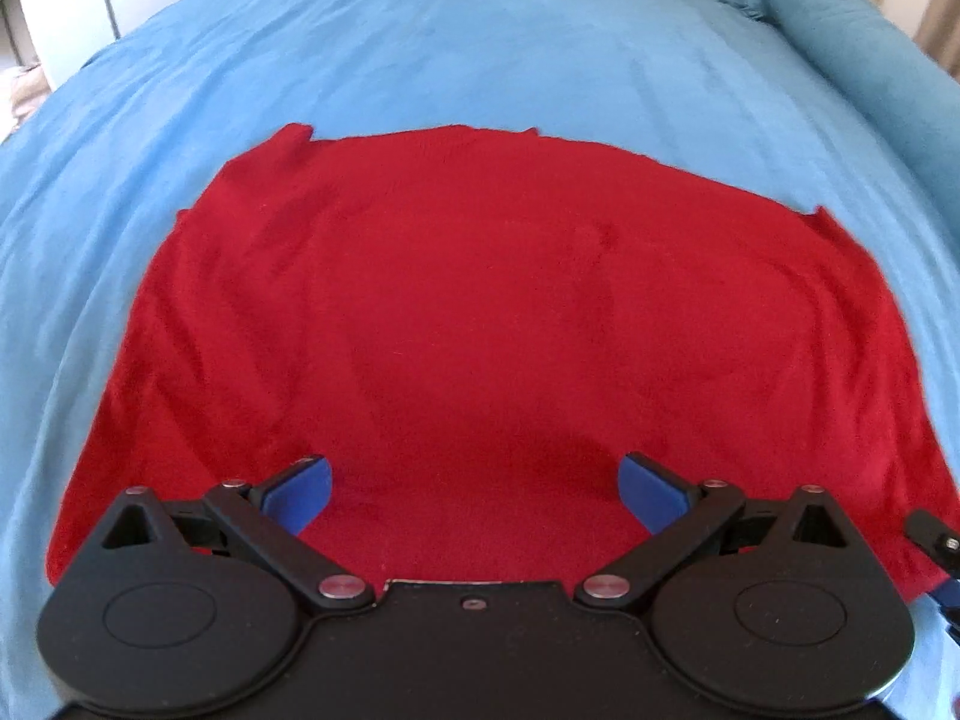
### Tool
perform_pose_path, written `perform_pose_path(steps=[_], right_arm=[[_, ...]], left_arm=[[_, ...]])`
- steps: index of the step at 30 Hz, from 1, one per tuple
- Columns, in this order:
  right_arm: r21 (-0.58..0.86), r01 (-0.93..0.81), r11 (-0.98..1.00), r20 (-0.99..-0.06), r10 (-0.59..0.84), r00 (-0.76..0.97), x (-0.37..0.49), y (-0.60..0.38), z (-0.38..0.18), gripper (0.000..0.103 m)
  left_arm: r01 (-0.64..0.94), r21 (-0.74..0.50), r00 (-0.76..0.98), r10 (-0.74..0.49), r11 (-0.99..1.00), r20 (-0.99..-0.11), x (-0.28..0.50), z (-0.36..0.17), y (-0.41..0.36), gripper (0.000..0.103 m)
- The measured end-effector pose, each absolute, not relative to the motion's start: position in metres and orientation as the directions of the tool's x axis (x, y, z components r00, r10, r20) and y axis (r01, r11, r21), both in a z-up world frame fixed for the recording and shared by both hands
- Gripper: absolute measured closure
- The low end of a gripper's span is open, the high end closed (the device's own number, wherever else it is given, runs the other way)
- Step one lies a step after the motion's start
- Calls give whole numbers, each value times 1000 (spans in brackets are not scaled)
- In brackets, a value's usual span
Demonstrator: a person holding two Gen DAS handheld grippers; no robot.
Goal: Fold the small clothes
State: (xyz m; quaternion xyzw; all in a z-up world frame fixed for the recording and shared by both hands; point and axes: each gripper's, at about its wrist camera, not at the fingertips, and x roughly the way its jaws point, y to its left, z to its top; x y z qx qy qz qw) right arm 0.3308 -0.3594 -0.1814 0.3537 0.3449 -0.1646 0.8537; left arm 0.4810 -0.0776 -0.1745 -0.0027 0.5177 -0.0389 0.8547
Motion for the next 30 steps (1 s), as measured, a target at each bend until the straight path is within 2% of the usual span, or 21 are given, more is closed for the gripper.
perform_pose_path(steps=[3,4,7,12,17,21,26,28,30], right_arm=[[505,582,638,-718,-64,693,332,-370,-185,61],[510,594,622,-723,-65,688,331,-373,-186,67],[528,604,597,-728,-48,684,332,-376,-184,78],[457,531,714,-703,-75,707,349,-354,-142,79],[401,392,828,-652,-43,757,391,-305,-84,79],[391,185,902,-562,75,824,434,-236,-42,80],[311,-191,931,-482,328,812,451,-121,-25,81],[258,-332,908,-506,419,754,449,-76,-39,81],[202,-393,897,-582,432,689,448,-38,-68,81]], left_arm=[[29,-15,453,-26,999,-891,484,-178,-76,0],[22,-6,443,-15,1000,-897,483,-179,-73,0],[36,20,413,3,999,-911,489,-187,-72,0],[51,11,362,-8,999,-932,499,-179,-67,0],[71,9,428,-22,997,-904,495,-144,-24,0],[81,76,472,29,994,-881,489,-123,28,0],[51,172,489,126,984,-863,463,-122,102,0],[44,197,477,153,979,-865,455,-129,125,0],[33,212,455,174,977,-873,445,-140,146,0]])
